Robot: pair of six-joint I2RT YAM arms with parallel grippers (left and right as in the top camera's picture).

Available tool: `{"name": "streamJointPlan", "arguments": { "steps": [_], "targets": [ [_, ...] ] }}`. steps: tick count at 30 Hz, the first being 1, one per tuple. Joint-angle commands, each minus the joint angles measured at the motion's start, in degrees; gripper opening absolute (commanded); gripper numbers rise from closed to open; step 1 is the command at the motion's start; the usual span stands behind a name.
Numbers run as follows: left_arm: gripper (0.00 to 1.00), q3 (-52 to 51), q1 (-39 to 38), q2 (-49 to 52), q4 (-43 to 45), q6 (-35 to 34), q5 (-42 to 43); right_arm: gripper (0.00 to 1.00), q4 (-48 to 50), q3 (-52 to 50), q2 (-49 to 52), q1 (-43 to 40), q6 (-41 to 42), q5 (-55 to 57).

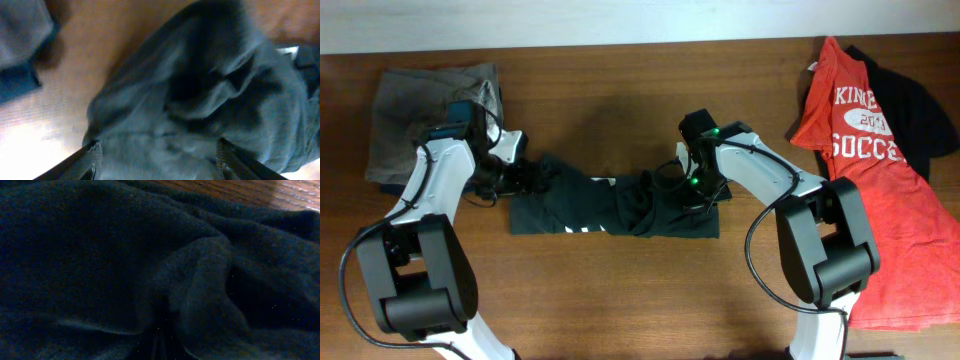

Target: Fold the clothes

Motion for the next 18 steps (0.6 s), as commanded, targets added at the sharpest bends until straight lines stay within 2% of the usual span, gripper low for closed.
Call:
{"name": "streamJointPlan", "arguments": {
  "steps": [1,3,5,10,15,16,18],
  "targets": [
    [0.79,-0.7,0.1,0.3,2.9,6.9,2.8,0.06,-0.6,-0.5,-1.2,-0.2,-0.6,-0.7],
    [0.79,-0.9,0.1,0.3,4.1,6.8,-0.9,0.06,-0.9,-0.5,-1.2,-0.2,-0.6,-0.7],
    [0.84,-0.9,0.1,0.3,5.0,6.9,-1.2,0.06,-0.9,-0.5,-1.2,-0.2,-0.6,-0.7],
    [0.84,-1.2,0.1,2.4,5.8,6.9,-1.4,0.06,-0.8,-0.5,-1.2,-0.2,-0.6,-0.7],
    [0.84,-1.2,-0.1,5.1,6.5,6.9,6.8,0.06,-0.8,-0.5,-1.2,-0.2,-0.6,-0.7],
    [0.83,-1.2,-0.2,5.1,6.8,6.9,8.7,0.06,-0.8,-0.5,-1.2,-0.2,-0.6,-0.7],
    [0.72,-1.2,-0.5,5.1,6.8,6.8,10.8,0.06,-0.8,-0.5,-1.2,-0.2,-0.6,-0.7]
  ]
}}
